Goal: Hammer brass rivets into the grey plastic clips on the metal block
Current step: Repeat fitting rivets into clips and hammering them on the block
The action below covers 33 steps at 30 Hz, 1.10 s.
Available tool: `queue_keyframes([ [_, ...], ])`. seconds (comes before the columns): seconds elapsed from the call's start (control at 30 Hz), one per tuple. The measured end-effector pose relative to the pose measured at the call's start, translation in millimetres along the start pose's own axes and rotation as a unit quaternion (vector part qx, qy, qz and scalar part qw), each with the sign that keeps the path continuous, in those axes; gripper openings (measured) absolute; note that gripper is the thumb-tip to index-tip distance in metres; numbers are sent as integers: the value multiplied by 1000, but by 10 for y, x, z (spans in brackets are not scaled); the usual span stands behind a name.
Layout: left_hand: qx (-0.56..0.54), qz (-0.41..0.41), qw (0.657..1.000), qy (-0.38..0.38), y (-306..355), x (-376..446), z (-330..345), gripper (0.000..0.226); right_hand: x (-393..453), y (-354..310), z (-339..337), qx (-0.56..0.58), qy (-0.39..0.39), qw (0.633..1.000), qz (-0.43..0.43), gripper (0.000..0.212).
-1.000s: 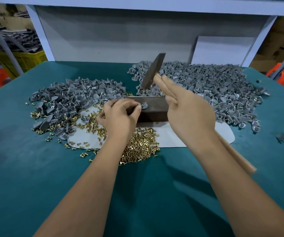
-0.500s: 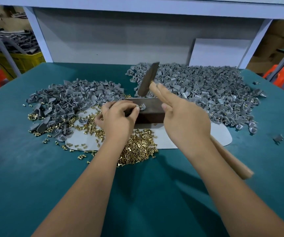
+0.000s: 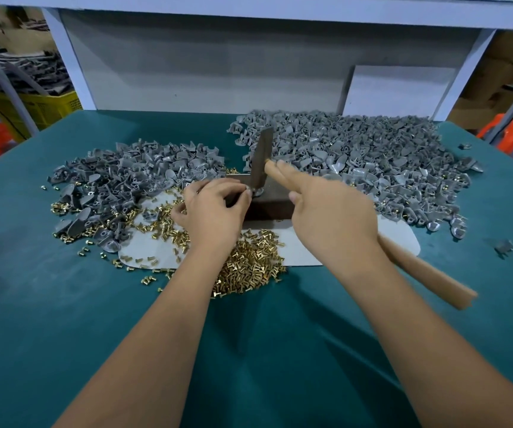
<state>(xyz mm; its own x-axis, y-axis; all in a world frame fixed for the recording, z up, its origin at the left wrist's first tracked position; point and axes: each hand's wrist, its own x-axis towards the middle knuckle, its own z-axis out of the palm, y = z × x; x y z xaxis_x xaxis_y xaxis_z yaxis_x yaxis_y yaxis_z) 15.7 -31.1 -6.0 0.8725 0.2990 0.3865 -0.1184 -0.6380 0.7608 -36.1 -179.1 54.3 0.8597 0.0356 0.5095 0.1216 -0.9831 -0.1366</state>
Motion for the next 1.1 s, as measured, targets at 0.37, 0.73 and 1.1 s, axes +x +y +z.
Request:
queue_keyframes([
  [0.37,13,-10,1000,-2,25,-7,-36,9,136,128,-15,52,-5,998,34,50],
  [0.73,-88,-63,992,-59,113,25,-148,18,177,573,299,72,-49,977,197,20],
  [1.1,-97,-34,994,-35,177,-23,-185,23,157,527,306,-43,-27,987,153,25],
])
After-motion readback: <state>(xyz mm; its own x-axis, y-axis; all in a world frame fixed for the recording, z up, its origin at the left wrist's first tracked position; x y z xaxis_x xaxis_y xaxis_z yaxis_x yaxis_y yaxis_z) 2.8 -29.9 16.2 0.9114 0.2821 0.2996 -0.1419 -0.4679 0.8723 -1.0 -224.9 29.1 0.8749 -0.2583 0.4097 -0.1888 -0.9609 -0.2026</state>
